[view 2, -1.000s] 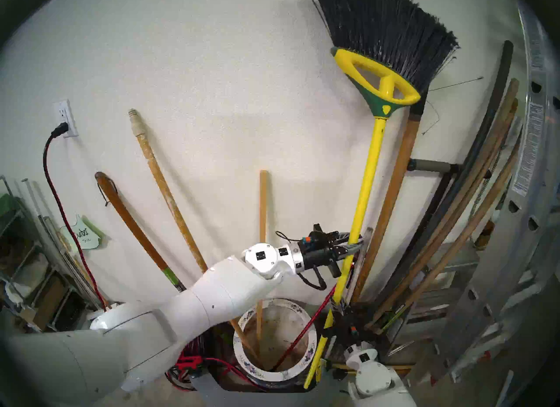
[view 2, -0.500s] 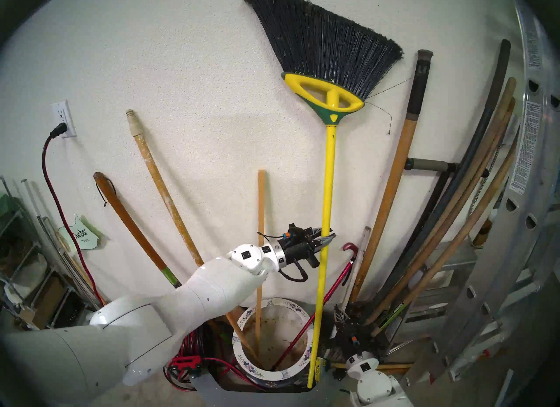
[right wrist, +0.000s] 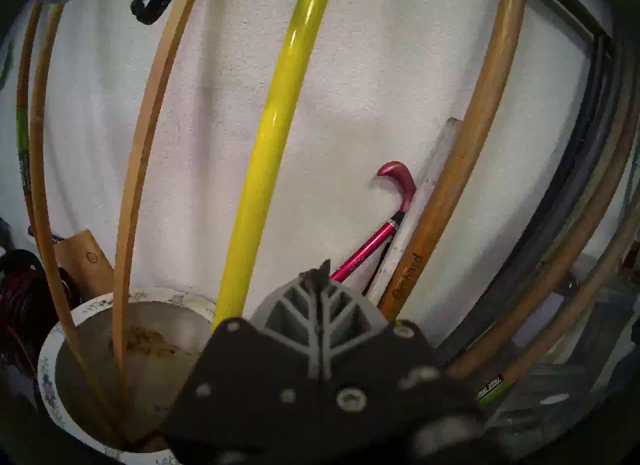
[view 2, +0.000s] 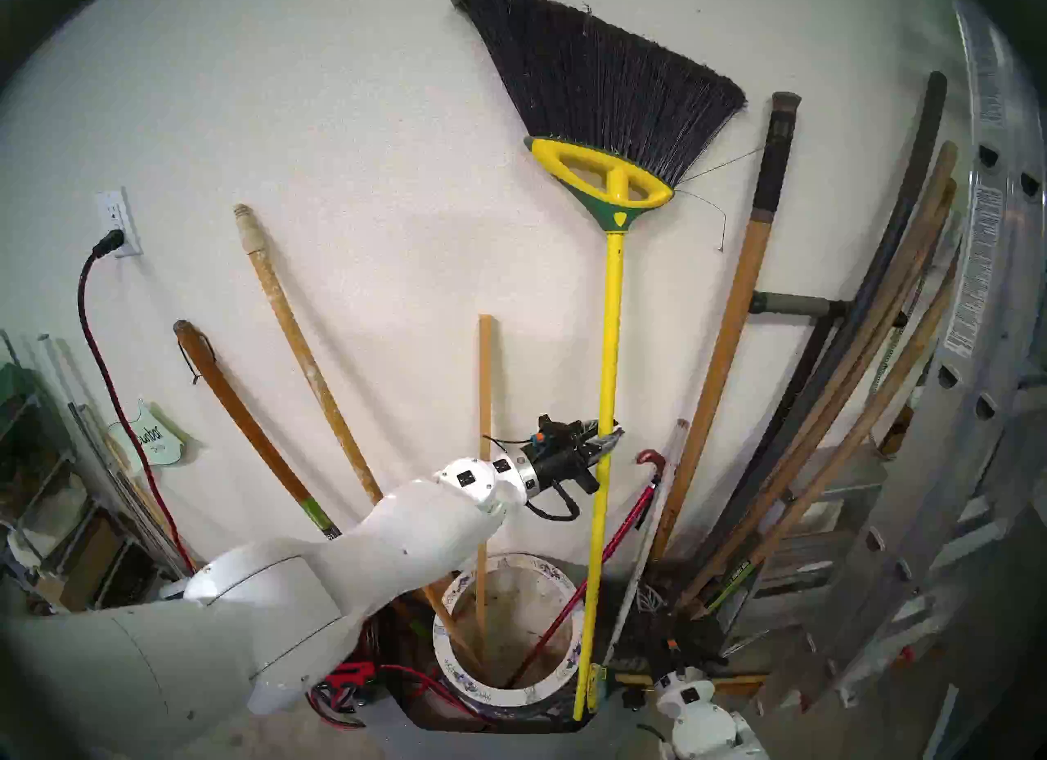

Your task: Take wooden sticks or brooms out of the pot

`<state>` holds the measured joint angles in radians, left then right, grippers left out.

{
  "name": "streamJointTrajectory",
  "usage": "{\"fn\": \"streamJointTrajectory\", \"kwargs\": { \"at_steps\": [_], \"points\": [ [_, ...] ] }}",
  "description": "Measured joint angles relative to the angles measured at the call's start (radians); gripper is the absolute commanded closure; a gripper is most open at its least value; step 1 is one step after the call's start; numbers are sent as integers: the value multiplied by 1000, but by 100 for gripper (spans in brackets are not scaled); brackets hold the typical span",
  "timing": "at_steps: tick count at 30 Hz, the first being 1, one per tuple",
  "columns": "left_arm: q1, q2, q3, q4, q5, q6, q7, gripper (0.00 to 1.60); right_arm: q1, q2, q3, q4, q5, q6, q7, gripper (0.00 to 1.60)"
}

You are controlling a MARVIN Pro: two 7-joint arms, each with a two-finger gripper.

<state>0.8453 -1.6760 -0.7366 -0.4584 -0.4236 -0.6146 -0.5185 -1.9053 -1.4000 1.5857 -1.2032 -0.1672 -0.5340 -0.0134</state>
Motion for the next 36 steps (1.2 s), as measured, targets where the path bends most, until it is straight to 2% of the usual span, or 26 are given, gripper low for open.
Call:
{"fn": "streamJointTrajectory", "kwargs": {
  "at_steps": [1, 2, 3, 4, 5, 13, 20, 27, 36],
  "points": [
    [-4, -5, 0, 10, 4, -4, 4, 160, 1, -1, 1, 1, 1, -2, -2, 160],
    [-7, -8, 0, 18, 8, -8, 8, 144, 2, -2, 2, 2, 2, -4, -3, 160],
    [-11, -13, 1, 28, 15, -13, 14, 102, 4, -2, 3, 3, 3, -7, -4, 160],
    [-15, -16, 2, 36, 21, -18, 19, 13, 5, -3, 3, 3, 4, -9, -4, 160],
    [-19, -20, 3, 46, 28, -24, 25, 0, 5, -4, 4, 4, 5, -11, -5, 160],
    [-53, -42, 3, 134, 87, -72, 120, 0, 10, -7, 2, 7, 13, -32, -6, 160],
    [-52, -51, 1, 155, 132, -146, 169, 0, 12, -10, -5, 4, 15, -47, -6, 160],
    [-9, -21, -22, 87, 130, -221, 176, 0, 14, -12, -12, -3, 12, -54, -6, 160],
    [63, 36, -59, -9, 112, -280, 168, 0, 16, -14, -18, -8, 5, -57, -6, 160]
  ]
}}
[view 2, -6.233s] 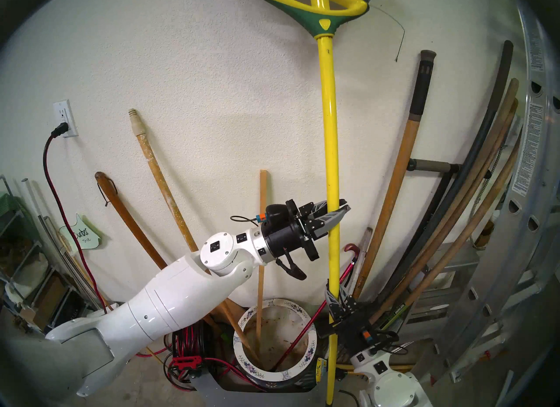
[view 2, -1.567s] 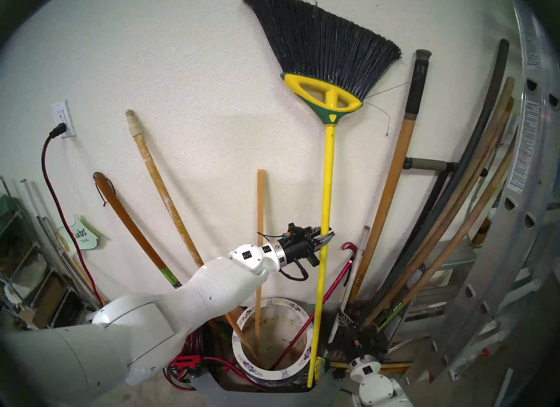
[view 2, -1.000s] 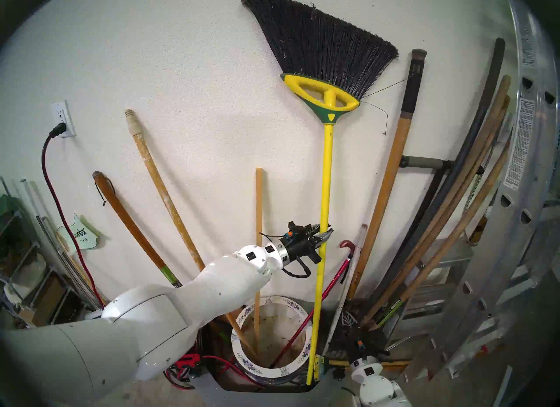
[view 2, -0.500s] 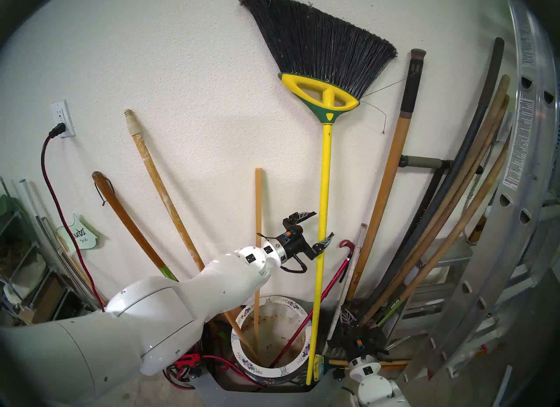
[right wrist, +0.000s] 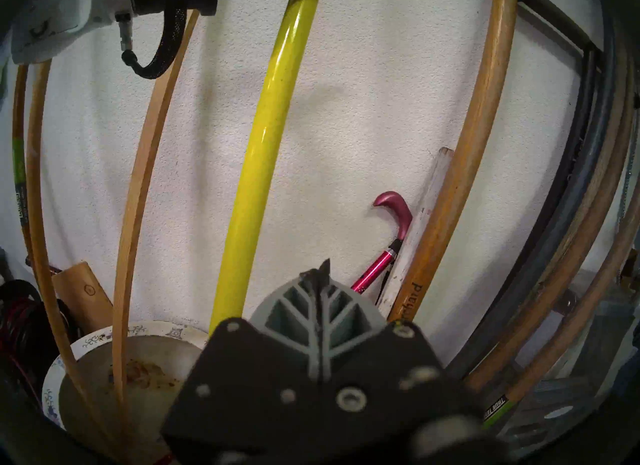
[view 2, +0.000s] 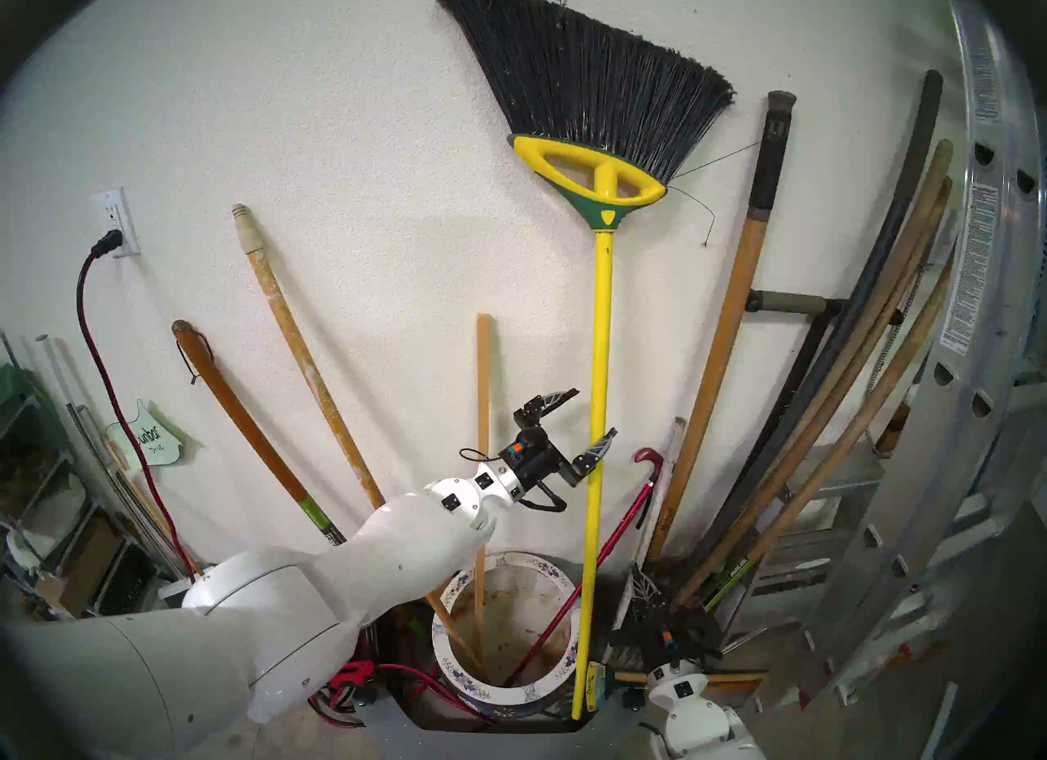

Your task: Take wooden sticks or brooms out of the pot

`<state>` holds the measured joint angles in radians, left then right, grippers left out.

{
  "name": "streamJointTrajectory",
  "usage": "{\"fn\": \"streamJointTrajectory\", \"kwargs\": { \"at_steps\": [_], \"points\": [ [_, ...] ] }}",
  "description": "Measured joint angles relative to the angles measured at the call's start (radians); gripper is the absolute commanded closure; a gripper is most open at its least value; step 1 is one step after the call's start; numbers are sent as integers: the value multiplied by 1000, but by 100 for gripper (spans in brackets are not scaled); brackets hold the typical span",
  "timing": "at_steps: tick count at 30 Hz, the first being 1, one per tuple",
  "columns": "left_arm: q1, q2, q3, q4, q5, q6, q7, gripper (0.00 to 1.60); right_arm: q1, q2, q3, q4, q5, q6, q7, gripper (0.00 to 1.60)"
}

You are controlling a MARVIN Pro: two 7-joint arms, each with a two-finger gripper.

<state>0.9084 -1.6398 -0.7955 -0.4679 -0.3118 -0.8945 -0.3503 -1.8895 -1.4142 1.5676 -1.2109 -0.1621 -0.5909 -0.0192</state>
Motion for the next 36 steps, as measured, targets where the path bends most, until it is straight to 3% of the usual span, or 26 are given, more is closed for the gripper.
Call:
{"fn": "streamJointTrajectory", "kwargs": {
  "at_steps": [15, 16, 17, 27, 36],
  "points": [
    [134, 112, -54, -162, -48, -58, -3, 0, 1, -12, -21, -11, -20, -4, 1, 160],
    [141, 117, -56, -172, -51, -59, -3, 66, 1, -12, -22, -12, -21, -4, 1, 160],
    [146, 121, -58, -182, -54, -59, -3, 160, 0, -13, -22, -13, -21, -5, 1, 160],
    [252, 161, -49, -337, -96, -59, -68, 160, -16, -17, -25, -20, -34, -7, -4, 160],
    [292, 175, -13, -429, -131, -58, -127, 160, -24, -19, -23, -26, -40, -8, -17, 160]
  ]
}}
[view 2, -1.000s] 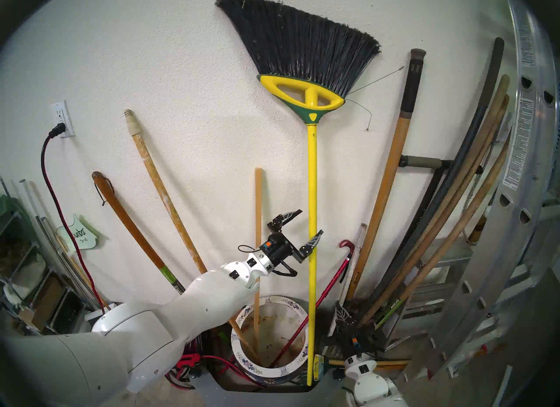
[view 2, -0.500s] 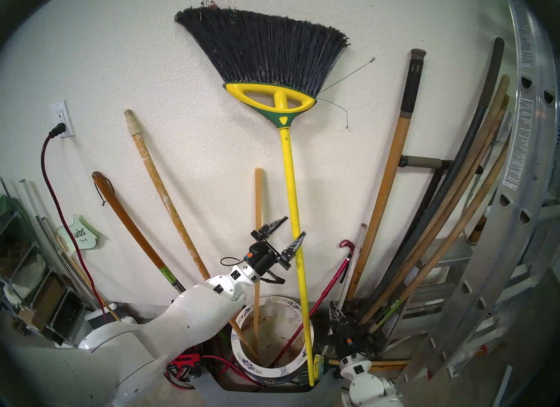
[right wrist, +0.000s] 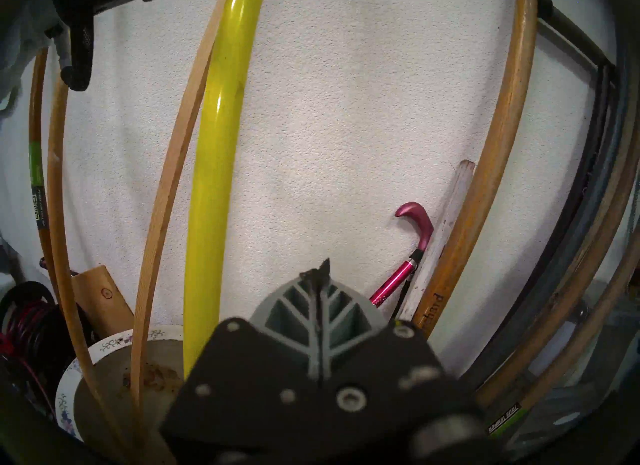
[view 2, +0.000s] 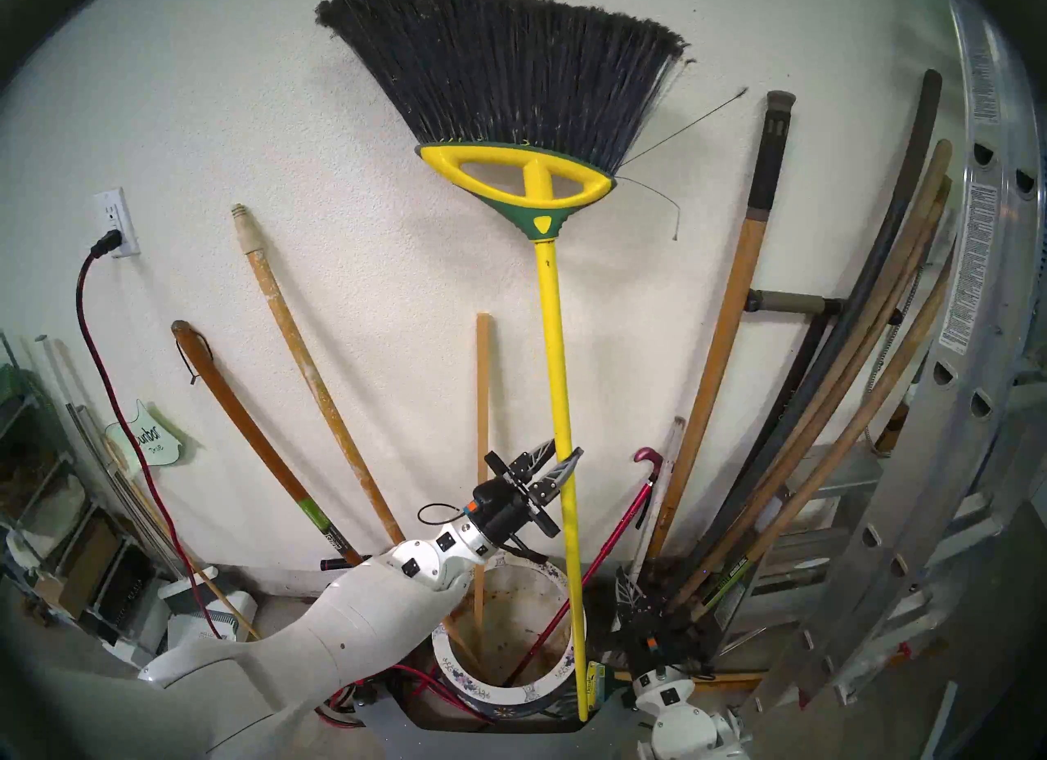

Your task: Take wooden sticks or brooms out of the pot

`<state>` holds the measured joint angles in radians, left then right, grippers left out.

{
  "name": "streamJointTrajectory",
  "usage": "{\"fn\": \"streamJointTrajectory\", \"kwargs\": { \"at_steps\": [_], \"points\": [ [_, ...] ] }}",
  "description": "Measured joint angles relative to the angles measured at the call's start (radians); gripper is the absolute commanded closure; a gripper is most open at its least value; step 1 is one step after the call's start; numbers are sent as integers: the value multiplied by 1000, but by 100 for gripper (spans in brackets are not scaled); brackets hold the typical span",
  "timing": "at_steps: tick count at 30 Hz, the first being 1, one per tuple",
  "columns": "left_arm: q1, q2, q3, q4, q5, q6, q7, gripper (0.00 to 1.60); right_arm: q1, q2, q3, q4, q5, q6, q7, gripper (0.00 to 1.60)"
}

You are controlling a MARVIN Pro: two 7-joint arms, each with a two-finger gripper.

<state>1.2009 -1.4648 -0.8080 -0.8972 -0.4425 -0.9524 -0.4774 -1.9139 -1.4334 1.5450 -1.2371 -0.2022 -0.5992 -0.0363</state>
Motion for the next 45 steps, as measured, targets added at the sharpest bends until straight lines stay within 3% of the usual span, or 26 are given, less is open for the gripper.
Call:
{"fn": "streamJointTrajectory", "kwargs": {
  "at_steps": [8, 13, 15, 20, 25, 29, 39, 45],
  "points": [
    [14, -1, 50, -84, -22, 26, -65, 160, -5, -3, 13, -3, -2, 0, -16, 160],
    [13, -1, 71, -133, -35, 102, -81, 160, -5, -5, 27, 1, -1, 1, -26, 160],
    [7, -1, 80, -159, -39, 175, -79, 160, -3, -6, 41, 13, 6, 5, -34, 160],
    [-17, -14, 77, -151, -36, 274, -44, 160, 6, -6, 61, 27, 17, 13, -42, 160],
    [-80, -54, 59, -66, -19, 377, 19, 160, 14, -6, 81, 32, 32, 18, -46, 160],
    [-125, -85, 54, -1, 0, 406, 55, 160, 17, -5, 89, 31, 40, 18, -46, 160],
    [-213, -175, 74, 156, 38, 414, 116, 160, 23, -3, 102, 33, 57, 19, -31, 160],
    [-254, -235, 83, 257, 45, 383, 133, 160, 31, 1, 110, 53, 66, 21, -17, 160]
  ]
}}
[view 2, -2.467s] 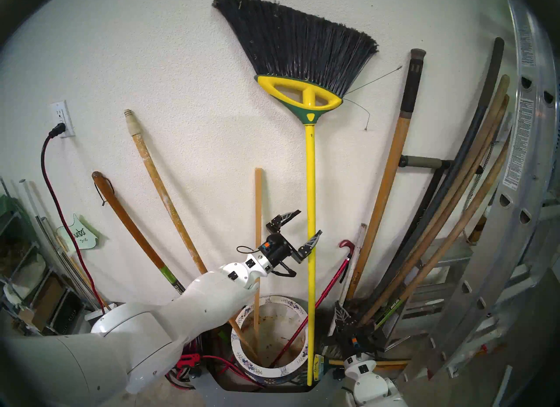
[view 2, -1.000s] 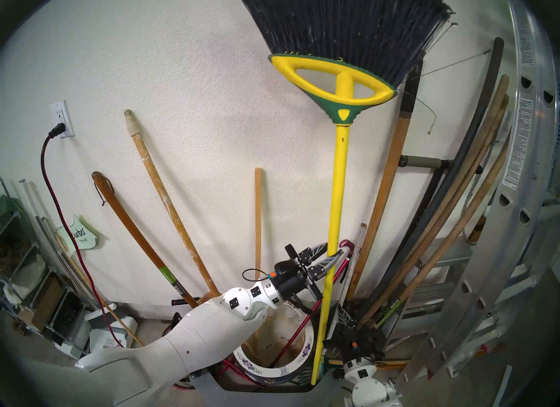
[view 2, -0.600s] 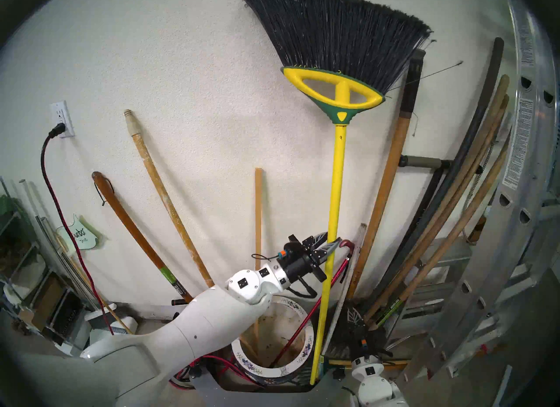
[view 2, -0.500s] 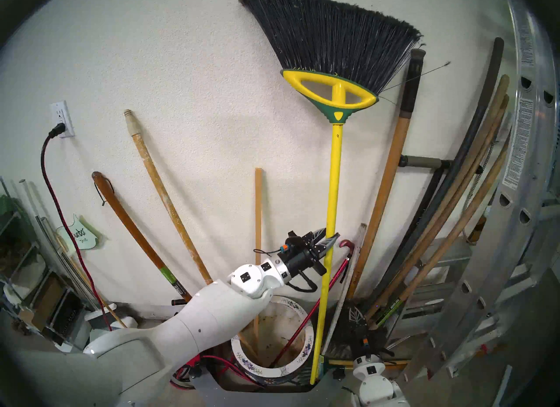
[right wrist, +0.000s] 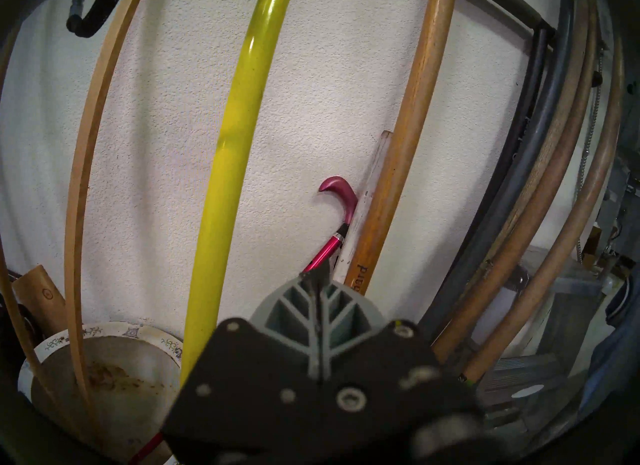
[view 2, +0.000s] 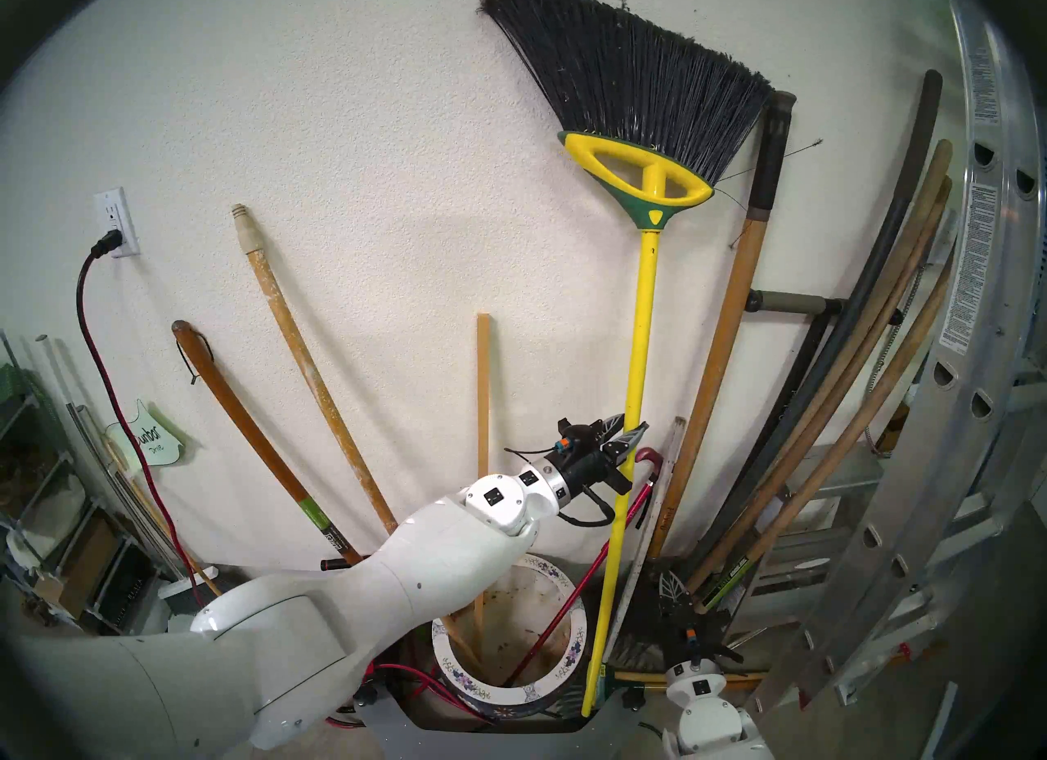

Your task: Take wooden sticks or brooms out of the pot

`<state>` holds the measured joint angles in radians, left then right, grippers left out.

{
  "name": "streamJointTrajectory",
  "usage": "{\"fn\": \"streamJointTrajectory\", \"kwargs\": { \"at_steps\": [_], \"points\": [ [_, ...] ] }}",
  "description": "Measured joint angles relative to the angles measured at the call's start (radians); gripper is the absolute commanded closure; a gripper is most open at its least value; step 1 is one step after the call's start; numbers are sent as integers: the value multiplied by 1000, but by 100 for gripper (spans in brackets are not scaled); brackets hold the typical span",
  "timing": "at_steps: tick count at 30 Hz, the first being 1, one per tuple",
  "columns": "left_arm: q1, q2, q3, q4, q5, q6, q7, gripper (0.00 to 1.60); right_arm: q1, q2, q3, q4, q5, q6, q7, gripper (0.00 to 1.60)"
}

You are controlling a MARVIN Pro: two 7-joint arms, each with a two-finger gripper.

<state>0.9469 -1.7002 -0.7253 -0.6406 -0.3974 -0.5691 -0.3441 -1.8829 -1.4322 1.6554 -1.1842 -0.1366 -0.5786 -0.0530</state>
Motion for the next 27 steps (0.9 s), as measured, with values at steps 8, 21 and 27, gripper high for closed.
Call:
{"fn": "streamJointTrajectory", "kwargs": {
  "at_steps": [8, 21, 27],
  "points": [
    [-49, -67, 1, 134, -3, -60, -12, 160, 14, 2, 2, 28, 9, 1, 17, 160],
    [-112, -157, -5, 321, -10, -149, 21, 160, 51, 5, 2, 72, 17, 3, 32, 160],
    [-116, -183, -20, 356, -20, -172, 34, 160, 67, 5, 2, 90, 22, 3, 35, 160]
  ]
}}
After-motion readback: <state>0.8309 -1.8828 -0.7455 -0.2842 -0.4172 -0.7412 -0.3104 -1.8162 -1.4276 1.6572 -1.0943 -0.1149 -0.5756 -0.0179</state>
